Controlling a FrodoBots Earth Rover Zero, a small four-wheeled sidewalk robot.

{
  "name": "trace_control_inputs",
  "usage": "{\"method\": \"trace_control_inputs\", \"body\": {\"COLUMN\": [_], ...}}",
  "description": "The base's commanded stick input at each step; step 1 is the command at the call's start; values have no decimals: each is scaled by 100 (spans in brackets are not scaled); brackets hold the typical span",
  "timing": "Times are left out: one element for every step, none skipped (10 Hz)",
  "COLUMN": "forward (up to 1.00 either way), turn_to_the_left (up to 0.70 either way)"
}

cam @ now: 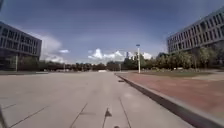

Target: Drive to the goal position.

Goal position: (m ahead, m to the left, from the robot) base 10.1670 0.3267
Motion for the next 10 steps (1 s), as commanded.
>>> {"method": "trace_control_inputs", "body": {"forward": [70, 70, 70, 70, 70, 70, 70, 70, 70, 70], "turn_to_the_left": [0, 0, 0, 0, 0, 0, 0, 0, 0, 0]}}
